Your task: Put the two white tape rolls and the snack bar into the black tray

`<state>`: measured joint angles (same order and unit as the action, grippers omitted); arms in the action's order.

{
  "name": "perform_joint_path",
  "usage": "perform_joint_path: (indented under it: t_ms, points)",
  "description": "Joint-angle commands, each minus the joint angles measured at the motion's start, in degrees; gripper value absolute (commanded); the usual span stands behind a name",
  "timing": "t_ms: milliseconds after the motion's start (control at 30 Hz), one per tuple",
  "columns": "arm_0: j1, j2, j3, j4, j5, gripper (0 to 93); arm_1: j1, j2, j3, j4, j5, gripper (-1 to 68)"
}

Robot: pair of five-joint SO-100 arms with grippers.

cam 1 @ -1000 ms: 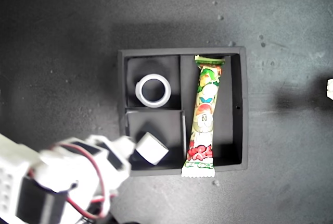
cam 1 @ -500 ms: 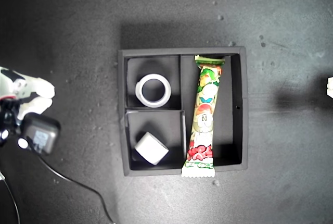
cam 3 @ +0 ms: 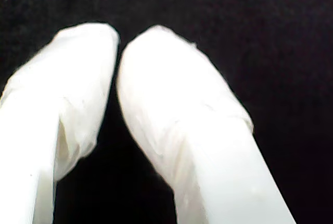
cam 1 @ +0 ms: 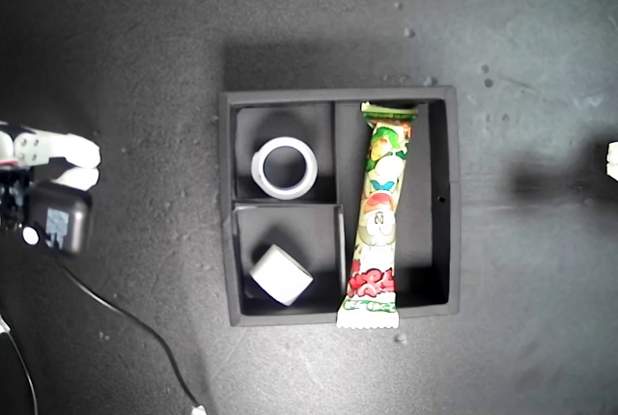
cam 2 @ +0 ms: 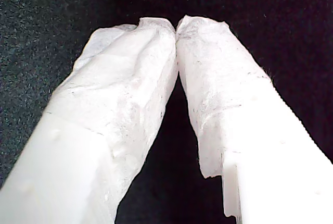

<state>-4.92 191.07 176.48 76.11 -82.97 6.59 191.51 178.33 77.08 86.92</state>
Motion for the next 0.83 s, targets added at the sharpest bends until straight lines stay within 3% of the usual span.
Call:
perform_joint_path:
  t_ms: [0, 67, 167, 233, 267, 367, 800]
  points:
    - [-1.32, 2.90, 3.34, 3.87, -5.89, 0.2, 0.18, 0.53, 0.70, -0.26, -0.35, 0.0]
    - [0.62, 2.99, 3.34, 3.87, -6.77, 0.2, 0.18, 0.53, 0.70, -0.26, -0.35, 0.0]
    - [1.76, 2.99, 3.34, 3.87, 3.52, 0.2, 0.18, 0.53, 0.70, -0.26, -0.35, 0.0]
    - [1.76, 2.99, 3.34, 3.87, -1.58, 0.2, 0.09, 0.53, 0.70, -0.26, -0.35, 0.0]
    - [1.76, 2.99, 3.34, 3.87, -0.53, 0.2, -0.09, 0.53, 0.70, -0.26, -0.35, 0.0]
    - [1.85, 2.99, 3.34, 3.87, 8.09, 0.2, -0.44, 0.53, 0.70, -0.26, -0.35, 0.0]
    - [1.85, 2.99, 3.34, 3.87, 7.82, 0.2, -0.53, 0.53, 0.70, -0.26, -0.35, 0.0]
